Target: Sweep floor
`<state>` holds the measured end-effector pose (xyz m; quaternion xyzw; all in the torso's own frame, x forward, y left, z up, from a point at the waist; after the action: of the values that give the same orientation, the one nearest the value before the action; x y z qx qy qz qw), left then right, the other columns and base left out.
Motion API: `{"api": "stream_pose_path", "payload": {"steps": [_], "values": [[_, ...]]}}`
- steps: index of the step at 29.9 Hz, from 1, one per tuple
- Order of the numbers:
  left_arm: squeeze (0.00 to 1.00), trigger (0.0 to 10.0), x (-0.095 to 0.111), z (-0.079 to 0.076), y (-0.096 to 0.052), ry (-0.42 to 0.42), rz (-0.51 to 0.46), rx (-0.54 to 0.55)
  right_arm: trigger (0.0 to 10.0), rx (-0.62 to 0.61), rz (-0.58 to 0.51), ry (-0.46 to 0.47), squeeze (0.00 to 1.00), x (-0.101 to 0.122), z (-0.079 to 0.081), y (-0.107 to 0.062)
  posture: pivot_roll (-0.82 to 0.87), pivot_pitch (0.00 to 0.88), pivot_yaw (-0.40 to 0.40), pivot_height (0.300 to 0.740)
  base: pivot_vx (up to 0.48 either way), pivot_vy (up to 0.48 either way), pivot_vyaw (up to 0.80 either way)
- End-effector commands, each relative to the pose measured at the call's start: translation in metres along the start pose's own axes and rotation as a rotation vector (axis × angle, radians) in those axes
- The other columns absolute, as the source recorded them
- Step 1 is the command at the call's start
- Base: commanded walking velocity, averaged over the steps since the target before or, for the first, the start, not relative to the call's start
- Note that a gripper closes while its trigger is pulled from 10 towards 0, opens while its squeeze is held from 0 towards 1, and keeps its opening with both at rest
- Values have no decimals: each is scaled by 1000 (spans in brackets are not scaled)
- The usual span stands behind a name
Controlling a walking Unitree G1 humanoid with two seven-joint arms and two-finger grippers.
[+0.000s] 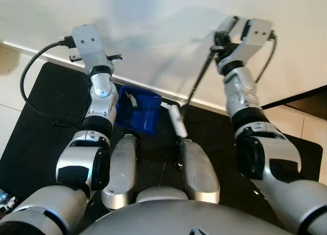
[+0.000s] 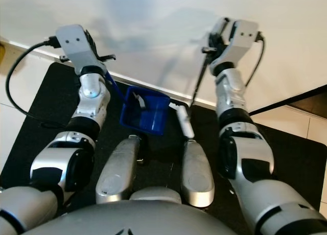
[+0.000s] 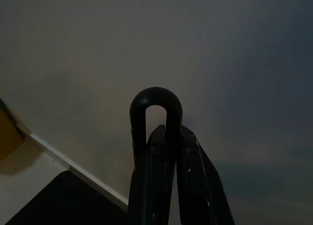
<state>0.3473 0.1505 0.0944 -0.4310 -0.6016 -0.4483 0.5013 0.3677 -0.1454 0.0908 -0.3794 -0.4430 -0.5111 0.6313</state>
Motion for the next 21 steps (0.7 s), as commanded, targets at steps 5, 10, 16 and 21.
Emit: {"api": "stream_pose_path", "payload": {"steps": [5,10,16,21], "values": [[0,10000,-24,1,-14,-4,113,11,10000,71,22,204,0,-7,17,6,41,191,-49,740,0,0,0],[0,10000,-24,1,-14,-4,116,12,10000,162,-89,121,0,20,27,13,27,183,-51,740,0,0,0],[0,10000,-22,-1,-12,-16,119,14,10000,230,-197,-56,0,47,26,7,11,178,-50,740,0,0,0],[0,10000,-8,5,5,-20,120,23,10000,252,-279,-220,0,75,8,-25,-4,161,-39,740,0,0,0]]}}
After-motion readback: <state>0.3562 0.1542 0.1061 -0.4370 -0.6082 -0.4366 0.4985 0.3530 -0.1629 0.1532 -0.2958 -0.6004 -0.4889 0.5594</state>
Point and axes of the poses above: a point about 5 cm out from each wrist's last joint towards the gripper, its own y axis pointing out of the wrist towards the gripper, its own x axis along the axis of the wrist's last joint, z = x × y, the point moved 1 cm from there along y, pointing out of the wrist towards the gripper, and after that the axes turned 5 degrees about -y, right-handed, at the moved point
